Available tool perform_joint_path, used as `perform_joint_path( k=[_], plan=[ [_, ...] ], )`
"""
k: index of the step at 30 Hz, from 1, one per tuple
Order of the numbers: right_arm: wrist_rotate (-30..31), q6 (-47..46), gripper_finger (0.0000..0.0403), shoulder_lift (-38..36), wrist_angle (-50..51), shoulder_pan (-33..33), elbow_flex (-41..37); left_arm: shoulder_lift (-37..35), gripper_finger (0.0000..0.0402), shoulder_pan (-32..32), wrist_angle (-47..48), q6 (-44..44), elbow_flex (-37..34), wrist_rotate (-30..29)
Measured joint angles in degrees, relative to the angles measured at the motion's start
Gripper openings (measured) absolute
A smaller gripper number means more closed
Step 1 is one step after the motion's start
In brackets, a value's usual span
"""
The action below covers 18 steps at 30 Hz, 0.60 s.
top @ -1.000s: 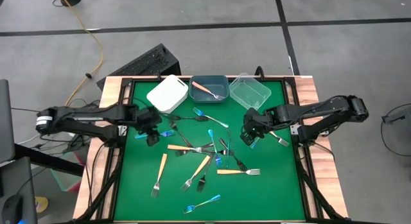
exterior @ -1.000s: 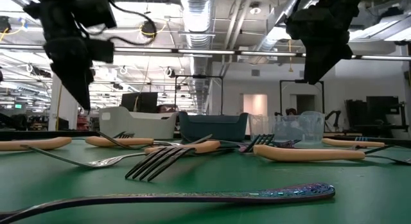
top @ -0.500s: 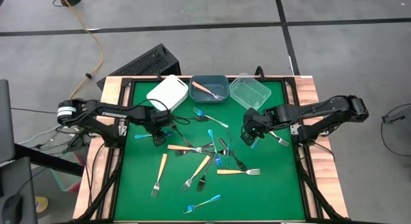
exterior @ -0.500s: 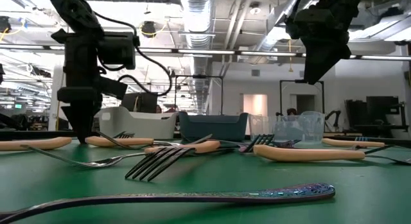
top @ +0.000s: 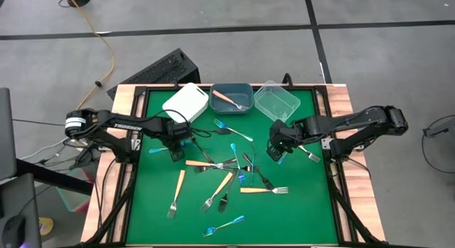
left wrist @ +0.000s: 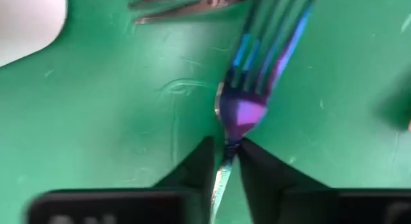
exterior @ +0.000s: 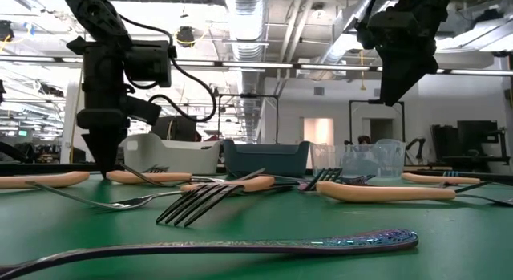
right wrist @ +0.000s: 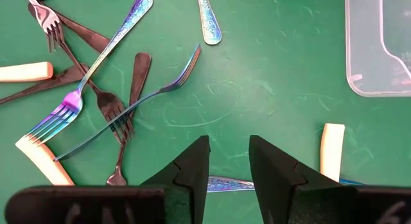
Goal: Sort silverware by color (type)
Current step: Put the blue fork into the white bin
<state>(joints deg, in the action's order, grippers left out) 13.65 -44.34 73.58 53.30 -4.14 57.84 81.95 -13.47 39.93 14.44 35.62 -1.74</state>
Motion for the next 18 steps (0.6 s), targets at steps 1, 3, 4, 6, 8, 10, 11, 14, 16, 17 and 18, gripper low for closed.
perform_joint_path(
  k=[1, 3, 4, 6, 8, 10, 11, 14, 16, 17, 18],
  plan=[
    [0.0, 0.0, 0.0127, 0.0, 0.0, 0.0, 0.0, 0.0, 0.0012, 0.0, -0.1, 0.9, 0.0, 0.0],
    [0.0, 0.0, 0.0127, 0.0, 0.0, 0.0, 0.0, 0.0, 0.0009, 0.1, -0.2, 2.1, 0.0, 0.2],
    [0.0, 0.0, 0.0127, 0.0, -0.1, 0.0, 0.0, 0.0, 0.0009, 0.3, -0.2, 2.6, 0.0, 0.2],
    [0.0, 0.0, 0.0127, 0.0, -0.2, 0.0, 0.0, 0.0, 0.0005, 0.9, 0.0, 3.4, 0.3, 0.2],
    [0.0, 0.0, 0.0127, 0.0, -0.4, 0.0, 0.0, 0.2, 0.0004, 1.6, 0.3, 4.1, 1.0, 0.2],
    [0.0, 0.0, 0.0127, 0.0, -1.1, 0.0, 0.0, 0.3, 0.0003, 2.3, 0.7, 4.8, 2.2, 0.5],
    [0.0, 0.0, 0.0127, 0.0, -1.9, 0.0, 0.0, 0.4, 0.0002, 2.6, 1.0, 5.4, 3.0, 1.1],
    [0.0, 1.1, 0.0127, 0.0, -5.7, 0.0, 0.0, 0.6, 0.0002, 3.5, -0.3, 6.4, 6.3, 5.5],
    [0.0, 1.7, 0.0127, 0.0, -8.6, 0.0, 0.0, 0.4, 0.0002, 3.5, -0.6, 6.5, 8.9, 7.4],
    [-0.1, 2.3, 0.0127, 0.0, -10.2, 0.1, 0.0, 0.4, 0.0002, 3.7, -0.5, 6.5, 10.1, 7.4],
    [-0.1, 2.8, 0.0127, 0.0, -11.8, 0.1, 0.0, 0.5, 0.0002, 3.9, 0.1, 6.5, 11.4, 7.0]
  ],
)
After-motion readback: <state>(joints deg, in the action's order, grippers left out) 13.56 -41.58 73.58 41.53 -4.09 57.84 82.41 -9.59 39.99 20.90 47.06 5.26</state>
